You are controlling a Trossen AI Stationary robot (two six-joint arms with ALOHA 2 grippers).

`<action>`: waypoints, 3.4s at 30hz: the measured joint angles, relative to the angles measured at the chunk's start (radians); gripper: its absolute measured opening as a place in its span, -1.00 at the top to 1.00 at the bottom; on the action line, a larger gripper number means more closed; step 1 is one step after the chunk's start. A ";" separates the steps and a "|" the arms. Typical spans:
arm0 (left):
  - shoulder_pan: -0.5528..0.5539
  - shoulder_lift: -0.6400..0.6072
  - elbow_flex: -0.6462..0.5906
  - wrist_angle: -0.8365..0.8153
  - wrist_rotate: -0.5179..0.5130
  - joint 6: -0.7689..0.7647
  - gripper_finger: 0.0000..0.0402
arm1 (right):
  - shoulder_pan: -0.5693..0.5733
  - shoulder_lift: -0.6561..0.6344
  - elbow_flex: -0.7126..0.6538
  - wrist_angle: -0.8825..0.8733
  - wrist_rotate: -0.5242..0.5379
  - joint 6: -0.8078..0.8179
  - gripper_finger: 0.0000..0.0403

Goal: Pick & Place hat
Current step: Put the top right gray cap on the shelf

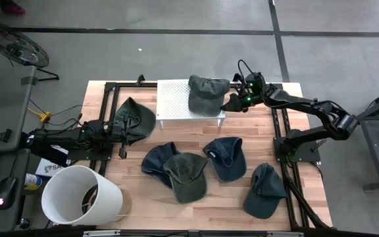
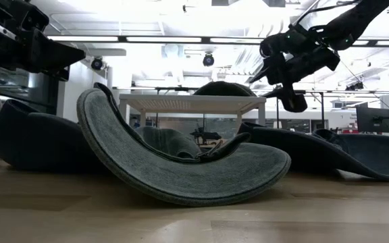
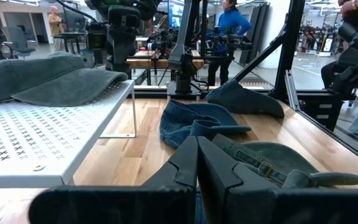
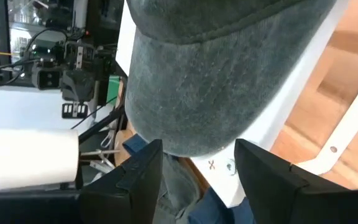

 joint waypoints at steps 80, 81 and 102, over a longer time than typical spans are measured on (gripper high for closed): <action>0.000 0.000 0.000 0.000 0.000 0.000 0.97 | 0.730 0.290 0.432 -0.352 1.496 -0.976 0.64; 0.000 0.000 0.000 0.000 0.000 0.000 0.97 | 0.731 0.290 0.432 -0.352 1.500 -0.971 0.71; 0.000 0.000 0.000 0.000 0.000 0.000 0.97 | 0.759 0.214 0.433 -0.396 1.406 -1.066 0.97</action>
